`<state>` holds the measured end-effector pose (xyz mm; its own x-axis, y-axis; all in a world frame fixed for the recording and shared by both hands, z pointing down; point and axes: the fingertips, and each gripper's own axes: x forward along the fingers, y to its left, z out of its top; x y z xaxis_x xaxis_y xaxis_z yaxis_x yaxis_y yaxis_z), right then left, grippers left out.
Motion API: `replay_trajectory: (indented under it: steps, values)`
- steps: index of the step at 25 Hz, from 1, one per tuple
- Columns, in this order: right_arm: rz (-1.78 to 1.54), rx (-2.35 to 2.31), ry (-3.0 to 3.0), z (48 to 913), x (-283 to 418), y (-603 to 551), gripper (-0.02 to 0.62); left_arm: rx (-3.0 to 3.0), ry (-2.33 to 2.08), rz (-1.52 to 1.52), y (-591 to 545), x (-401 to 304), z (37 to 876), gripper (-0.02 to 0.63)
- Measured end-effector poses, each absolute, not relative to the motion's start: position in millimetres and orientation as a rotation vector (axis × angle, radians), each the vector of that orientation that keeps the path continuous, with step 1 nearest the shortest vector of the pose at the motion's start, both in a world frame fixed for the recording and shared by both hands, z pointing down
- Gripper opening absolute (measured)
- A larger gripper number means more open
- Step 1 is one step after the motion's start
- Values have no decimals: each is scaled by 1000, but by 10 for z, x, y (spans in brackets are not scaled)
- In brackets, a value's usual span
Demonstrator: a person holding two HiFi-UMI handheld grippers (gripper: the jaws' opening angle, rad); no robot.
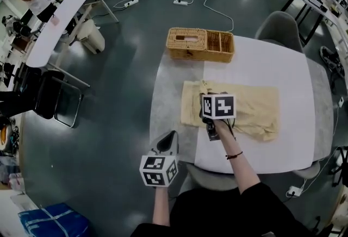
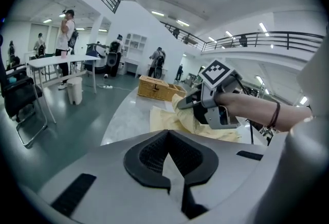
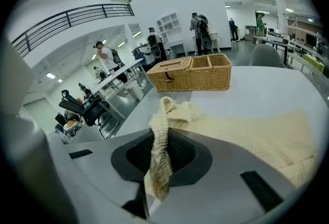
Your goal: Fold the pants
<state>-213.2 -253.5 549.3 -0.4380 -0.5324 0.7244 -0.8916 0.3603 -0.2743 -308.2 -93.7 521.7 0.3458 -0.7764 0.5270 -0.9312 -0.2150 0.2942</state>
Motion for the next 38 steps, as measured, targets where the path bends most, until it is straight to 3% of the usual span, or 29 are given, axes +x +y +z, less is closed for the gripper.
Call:
replay_trajectory:
  steps: [20, 27, 30, 38]
  values:
    - [938, 1249, -1971, 5975, -2370, -2568, 48, 1989, -1482, 337, -955, -3221, 5434, 8]
    - [903, 1237, -1964, 6003, -2426, -2547, 86, 1964, -1498, 314, -918, -3274, 5490, 8]
    - [912, 1227, -1978, 5999, -2510, -2530, 143, 1954, -1504, 301, -900, -3306, 5505, 8]
    - [831, 1263, -1990, 5961, -2672, -2489, 198, 1938, -1516, 267, -851, -3400, 5526, 8]
